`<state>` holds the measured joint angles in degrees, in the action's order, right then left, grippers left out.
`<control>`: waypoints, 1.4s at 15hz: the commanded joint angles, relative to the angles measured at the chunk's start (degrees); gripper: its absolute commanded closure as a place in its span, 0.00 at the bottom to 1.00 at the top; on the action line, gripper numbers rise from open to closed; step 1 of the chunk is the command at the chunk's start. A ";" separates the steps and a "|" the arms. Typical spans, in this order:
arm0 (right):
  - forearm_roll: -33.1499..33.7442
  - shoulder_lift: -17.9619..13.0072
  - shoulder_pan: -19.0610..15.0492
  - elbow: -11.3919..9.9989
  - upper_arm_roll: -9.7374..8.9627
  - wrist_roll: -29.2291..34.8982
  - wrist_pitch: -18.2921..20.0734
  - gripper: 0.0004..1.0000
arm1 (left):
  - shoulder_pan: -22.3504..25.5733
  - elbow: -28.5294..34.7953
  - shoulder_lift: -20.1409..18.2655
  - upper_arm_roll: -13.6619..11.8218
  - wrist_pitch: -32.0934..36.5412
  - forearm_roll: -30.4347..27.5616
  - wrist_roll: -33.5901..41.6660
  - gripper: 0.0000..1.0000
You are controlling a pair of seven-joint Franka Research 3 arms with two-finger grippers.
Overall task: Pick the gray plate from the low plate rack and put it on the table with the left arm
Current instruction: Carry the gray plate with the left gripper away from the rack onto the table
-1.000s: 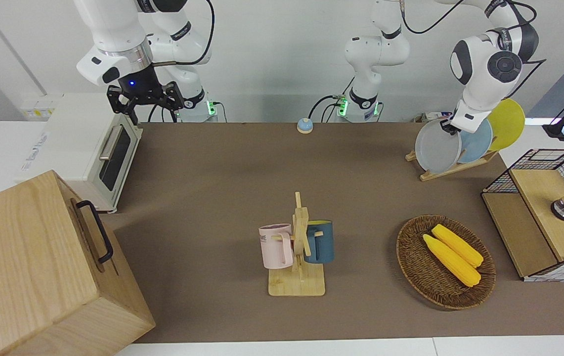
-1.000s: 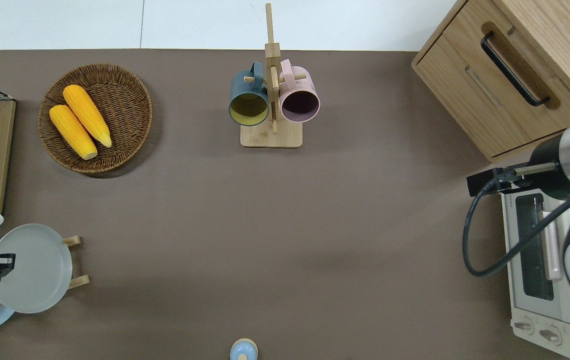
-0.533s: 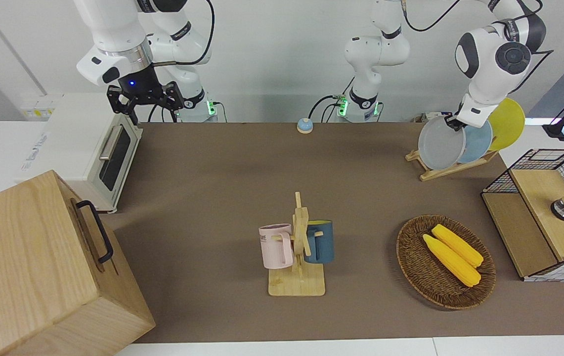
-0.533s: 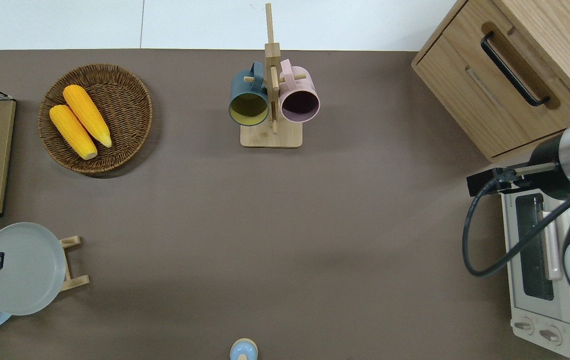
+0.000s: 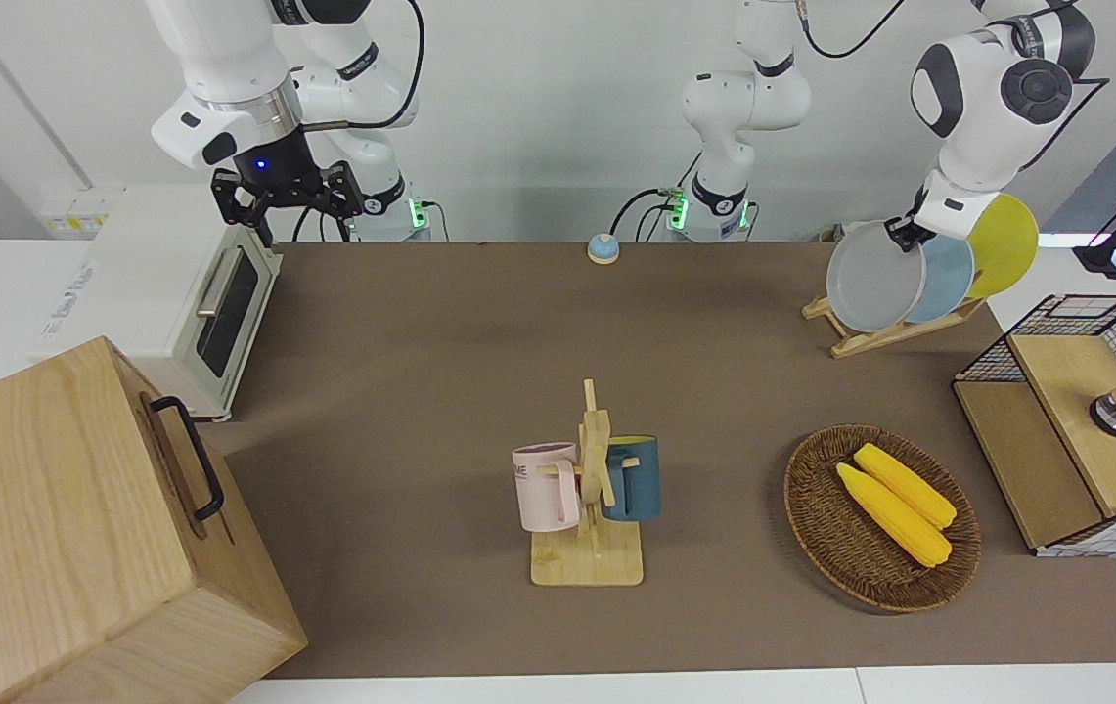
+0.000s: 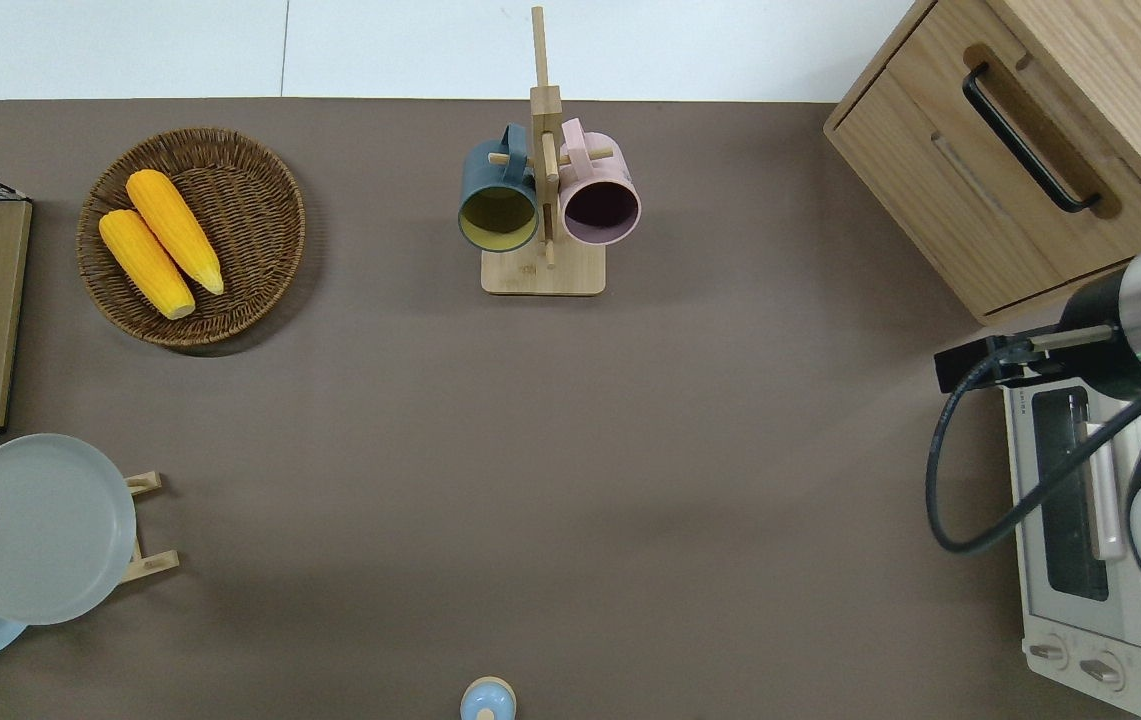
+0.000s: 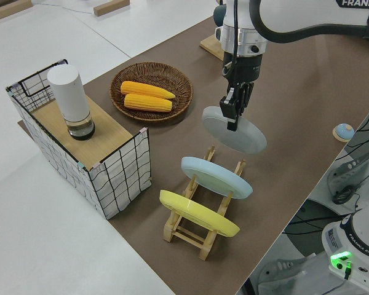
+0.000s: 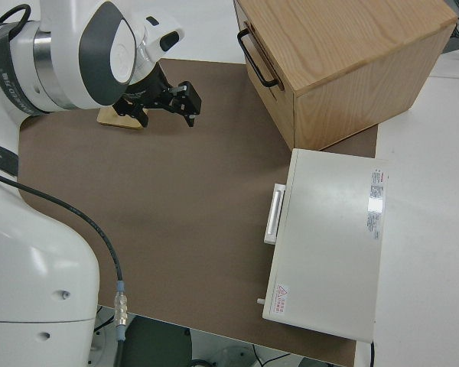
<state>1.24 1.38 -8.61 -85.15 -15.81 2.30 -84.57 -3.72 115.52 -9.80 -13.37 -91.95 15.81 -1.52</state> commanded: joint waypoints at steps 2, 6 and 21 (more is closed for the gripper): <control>0.08 -0.07 -1.15 0.51 -0.98 0.69 0.81 0.02 | -0.33 -0.82 -0.31 -0.26 0.46 -7.01 -0.15 1.00; 0.08 -0.15 -1.15 0.51 -0.98 0.69 0.81 0.02 | -0.24 1.98 -2.15 0.00 -1.73 -12.90 -1.37 1.00; 0.08 -0.15 -1.15 0.51 -0.98 0.69 0.72 0.02 | 2.49 25.63 -7.78 9.85 -23.54 -22.14 -9.81 1.00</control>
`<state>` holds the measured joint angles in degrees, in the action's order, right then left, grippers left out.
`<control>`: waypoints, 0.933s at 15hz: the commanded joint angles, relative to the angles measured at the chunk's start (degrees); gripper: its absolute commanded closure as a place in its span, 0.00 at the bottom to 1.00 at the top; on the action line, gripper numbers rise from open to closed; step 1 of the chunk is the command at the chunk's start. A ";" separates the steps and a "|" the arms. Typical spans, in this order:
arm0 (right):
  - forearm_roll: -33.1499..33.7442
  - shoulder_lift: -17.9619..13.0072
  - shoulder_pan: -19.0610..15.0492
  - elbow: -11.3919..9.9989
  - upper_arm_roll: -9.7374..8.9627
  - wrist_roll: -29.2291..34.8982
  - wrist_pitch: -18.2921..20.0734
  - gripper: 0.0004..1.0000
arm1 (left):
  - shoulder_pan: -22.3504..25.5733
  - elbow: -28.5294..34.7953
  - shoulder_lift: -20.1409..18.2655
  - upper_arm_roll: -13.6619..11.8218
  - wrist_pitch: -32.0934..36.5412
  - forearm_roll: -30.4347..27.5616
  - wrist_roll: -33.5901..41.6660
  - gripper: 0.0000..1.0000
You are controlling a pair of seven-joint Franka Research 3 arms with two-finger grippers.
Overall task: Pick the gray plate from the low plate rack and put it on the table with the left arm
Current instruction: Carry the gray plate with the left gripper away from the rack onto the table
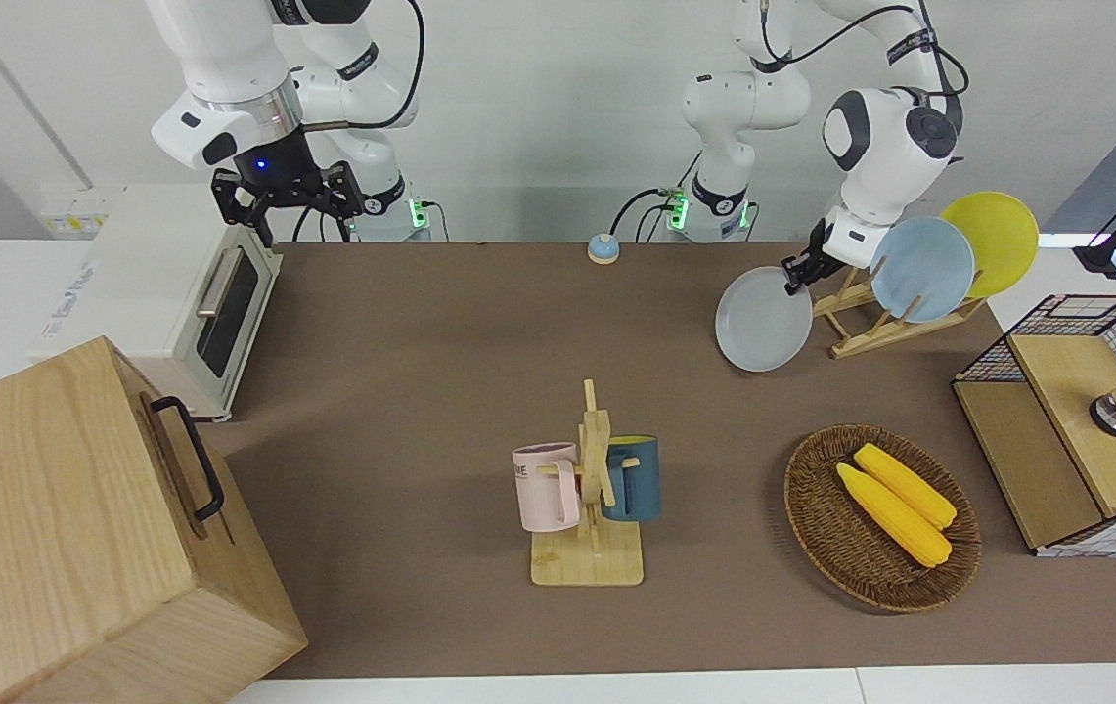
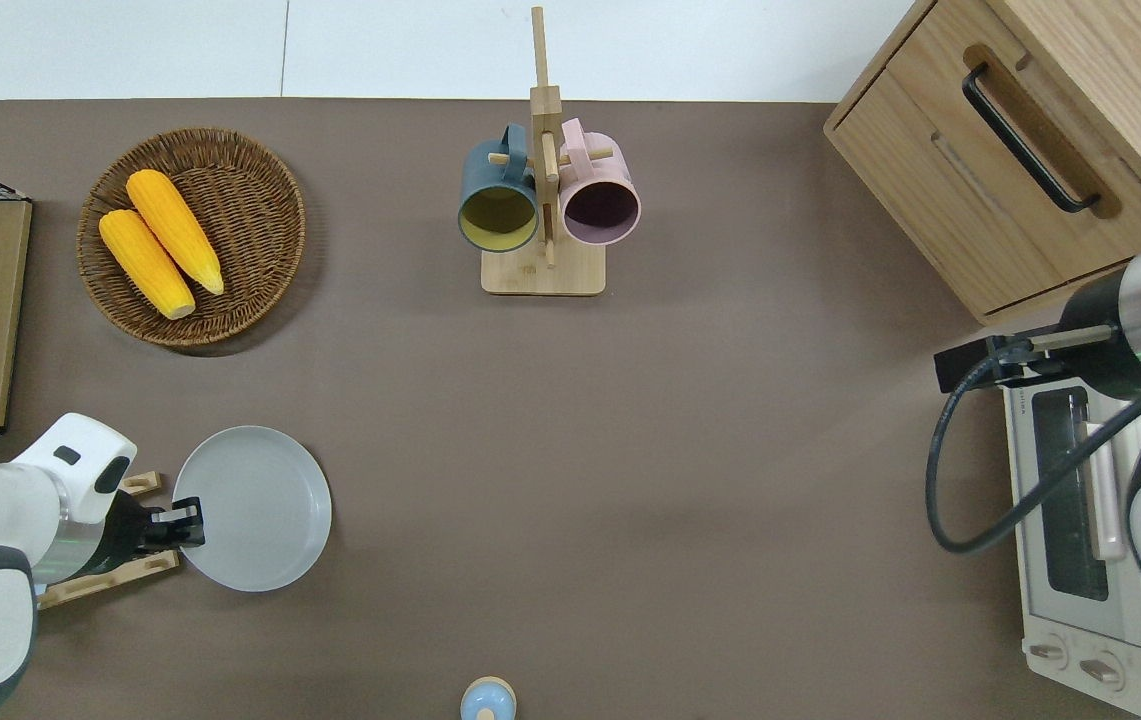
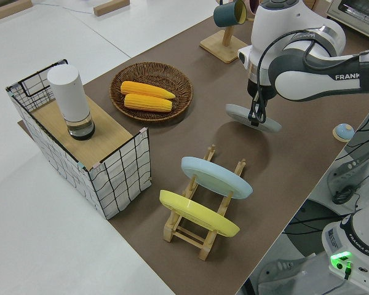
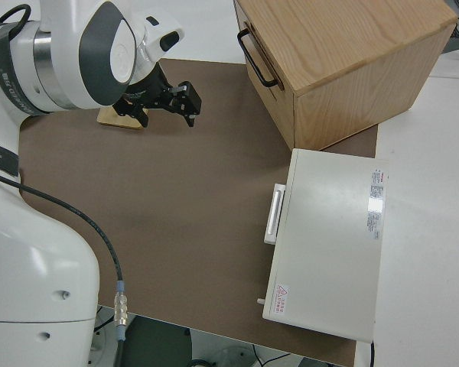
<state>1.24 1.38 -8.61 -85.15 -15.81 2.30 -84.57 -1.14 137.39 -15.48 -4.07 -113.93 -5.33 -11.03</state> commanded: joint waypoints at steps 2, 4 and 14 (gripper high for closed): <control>0.08 -0.15 -1.15 0.51 -0.98 0.69 0.81 0.02 | -0.26 3.94 -1.31 1.25 -1.56 -1.00 -1.10 1.00; 0.08 -0.07 -1.15 0.51 -0.98 0.69 0.72 0.02 | -0.26 4.03 0.71 2.39 -2.95 -1.00 -2.33 1.00; 0.08 -0.15 -1.15 0.51 -0.98 0.69 0.81 0.02 | -0.70 1.31 7.92 3.80 -2.97 -0.82 -3.83 0.25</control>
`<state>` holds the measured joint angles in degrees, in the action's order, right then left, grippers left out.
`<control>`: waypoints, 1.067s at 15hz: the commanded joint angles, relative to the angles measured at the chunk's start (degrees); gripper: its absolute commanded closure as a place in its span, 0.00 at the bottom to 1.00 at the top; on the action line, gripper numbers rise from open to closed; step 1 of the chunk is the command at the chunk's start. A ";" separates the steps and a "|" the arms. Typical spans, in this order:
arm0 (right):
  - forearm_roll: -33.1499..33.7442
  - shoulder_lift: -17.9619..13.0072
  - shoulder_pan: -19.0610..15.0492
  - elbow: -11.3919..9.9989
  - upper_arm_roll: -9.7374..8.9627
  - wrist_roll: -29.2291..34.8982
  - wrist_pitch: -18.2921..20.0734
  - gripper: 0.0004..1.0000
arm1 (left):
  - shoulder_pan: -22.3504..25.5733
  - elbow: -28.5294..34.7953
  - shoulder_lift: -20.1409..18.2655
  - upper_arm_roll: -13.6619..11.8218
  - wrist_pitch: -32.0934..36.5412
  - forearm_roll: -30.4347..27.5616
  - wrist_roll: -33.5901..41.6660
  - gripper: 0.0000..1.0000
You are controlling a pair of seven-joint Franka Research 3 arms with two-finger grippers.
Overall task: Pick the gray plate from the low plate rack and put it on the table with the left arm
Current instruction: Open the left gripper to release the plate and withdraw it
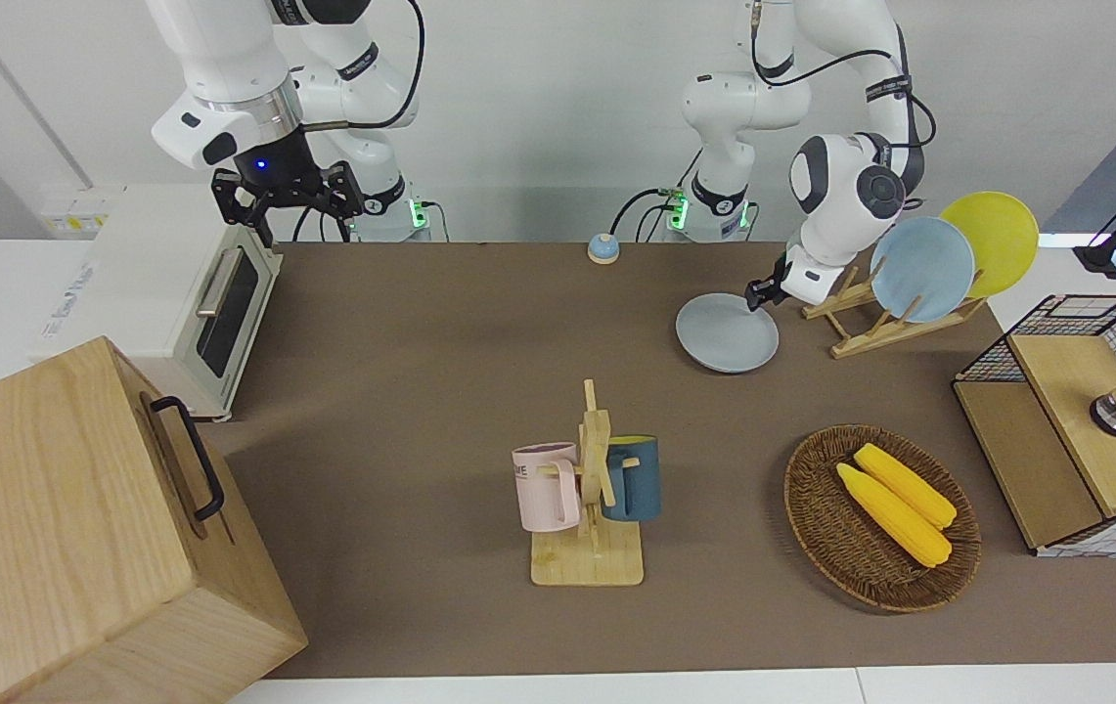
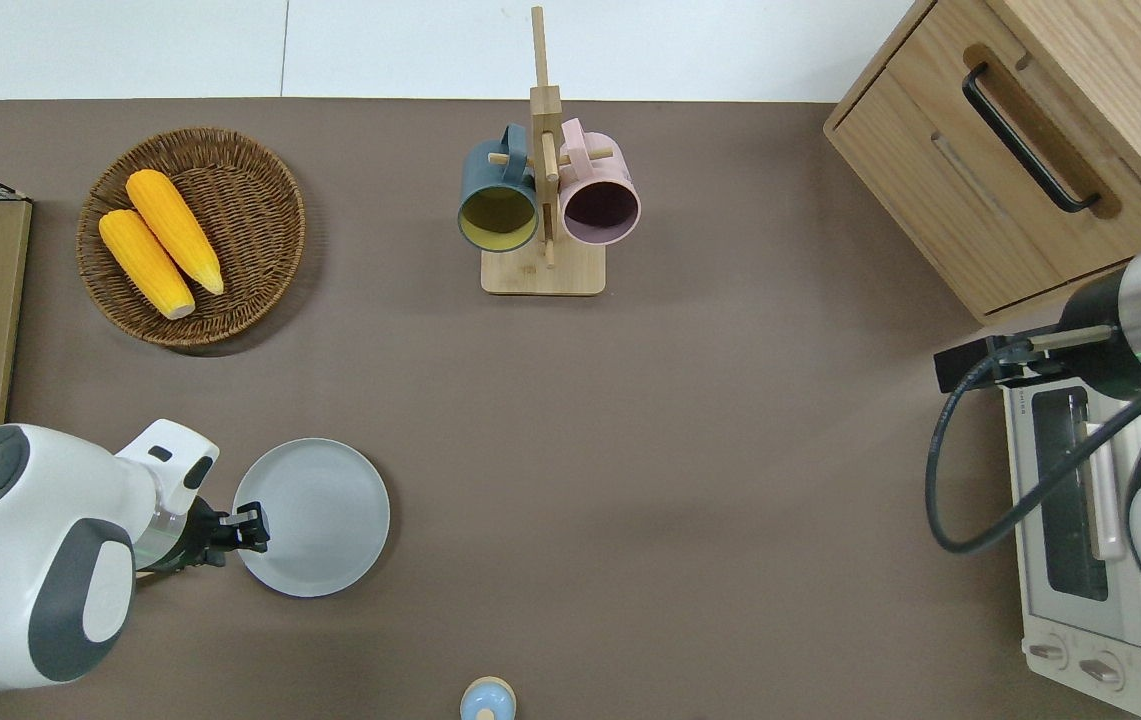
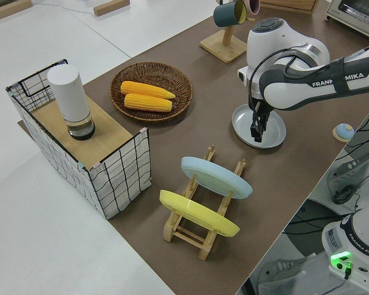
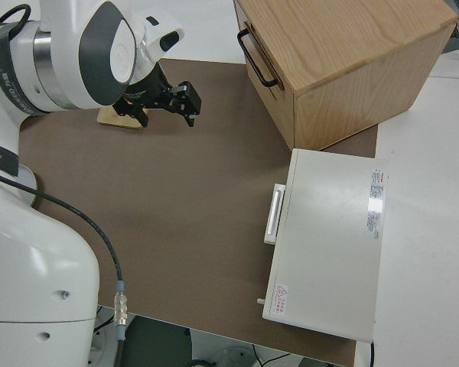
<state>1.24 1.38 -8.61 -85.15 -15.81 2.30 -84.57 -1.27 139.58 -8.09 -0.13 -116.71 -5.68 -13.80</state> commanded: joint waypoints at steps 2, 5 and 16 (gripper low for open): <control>0.08 -0.15 -1.15 0.51 -0.98 0.69 0.81 0.02 | -0.57 -1.33 0.44 -0.13 0.34 -0.21 -1.05 0.21; 0.08 -0.07 -1.06 0.51 -0.98 0.69 0.72 0.02 | -0.49 -3.69 0.35 -0.48 1.99 0.75 -0.61 0.16; 0.08 -0.15 -1.15 0.51 -0.98 0.69 0.81 0.02 | 0.04 -22.49 0.53 -4.97 15.36 7.60 0.27 0.01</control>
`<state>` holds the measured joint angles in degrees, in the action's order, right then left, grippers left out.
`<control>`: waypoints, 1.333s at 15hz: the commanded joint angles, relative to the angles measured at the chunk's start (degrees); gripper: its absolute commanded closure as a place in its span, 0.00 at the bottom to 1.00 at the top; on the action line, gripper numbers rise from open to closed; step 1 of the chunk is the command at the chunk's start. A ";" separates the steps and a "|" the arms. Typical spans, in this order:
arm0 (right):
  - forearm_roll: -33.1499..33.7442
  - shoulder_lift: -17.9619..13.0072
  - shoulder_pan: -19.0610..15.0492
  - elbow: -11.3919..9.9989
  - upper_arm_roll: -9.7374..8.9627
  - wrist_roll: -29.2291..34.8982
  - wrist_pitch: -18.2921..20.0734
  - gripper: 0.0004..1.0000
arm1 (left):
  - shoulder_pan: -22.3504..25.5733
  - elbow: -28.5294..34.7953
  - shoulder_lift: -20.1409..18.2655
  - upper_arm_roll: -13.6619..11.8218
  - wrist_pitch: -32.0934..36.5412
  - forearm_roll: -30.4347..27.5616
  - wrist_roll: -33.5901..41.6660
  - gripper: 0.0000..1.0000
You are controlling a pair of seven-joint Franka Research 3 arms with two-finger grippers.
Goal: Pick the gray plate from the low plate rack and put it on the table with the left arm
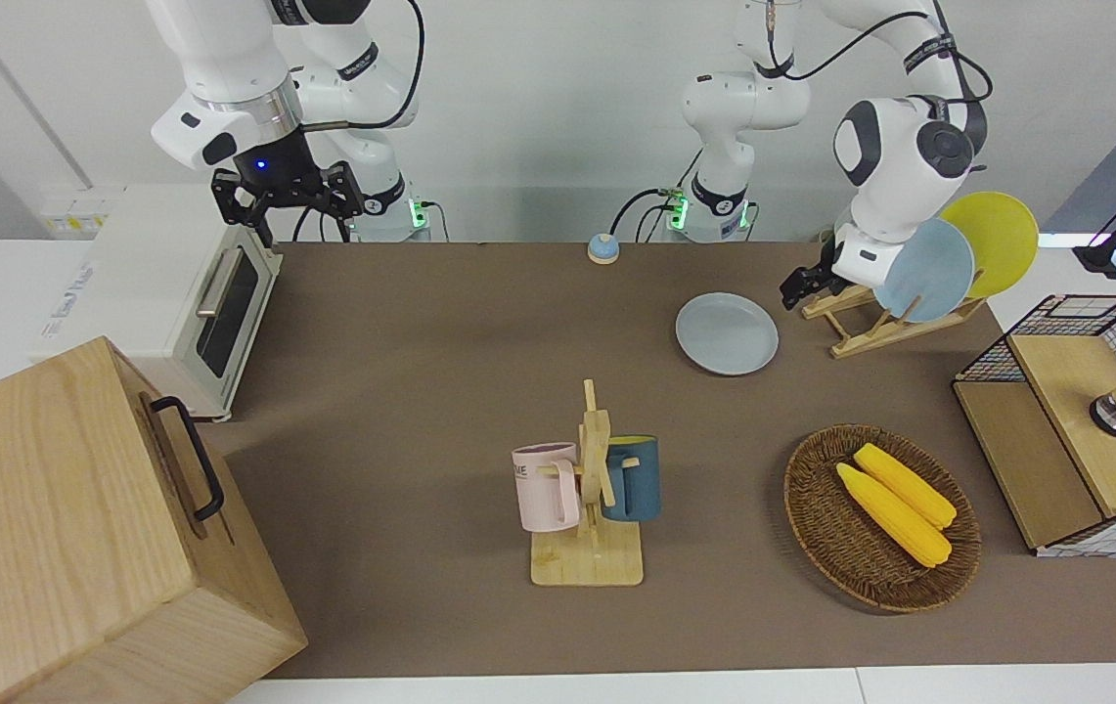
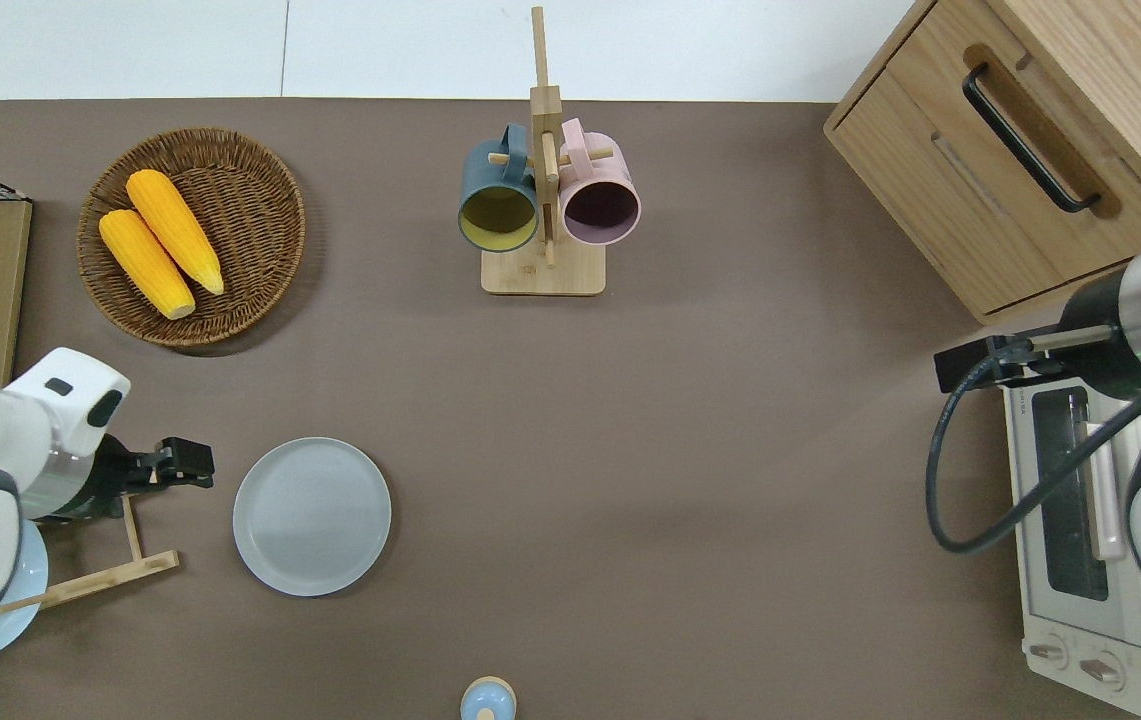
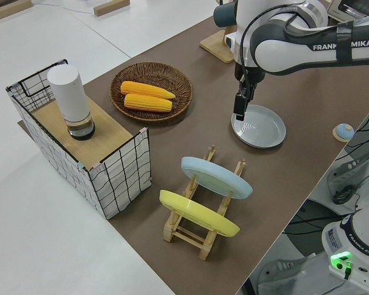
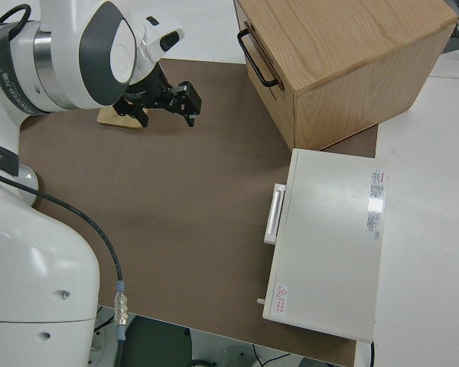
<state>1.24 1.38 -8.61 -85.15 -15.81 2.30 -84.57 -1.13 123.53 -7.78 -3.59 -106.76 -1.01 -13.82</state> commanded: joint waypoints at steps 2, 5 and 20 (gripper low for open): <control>0.08 -0.15 -1.06 0.51 -0.98 0.69 0.81 0.02 | -0.01 -8.56 0.14 -1.86 6.03 3.03 0.89 0.01; 0.08 -0.15 -1.15 0.51 -0.98 0.69 0.81 0.02 | -0.19 -11.81 0.14 -2.47 7.43 3.12 1.69 0.01; 0.08 -0.15 -1.06 0.51 -0.98 0.69 0.81 0.02 | -0.63 -23.16 -1.27 -1.42 18.16 6.19 14.78 0.01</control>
<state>1.24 1.38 -8.61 -85.15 -15.81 2.30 -84.57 -1.20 101.82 -8.60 -4.99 -90.92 3.91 -0.62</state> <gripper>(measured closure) 0.013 0.000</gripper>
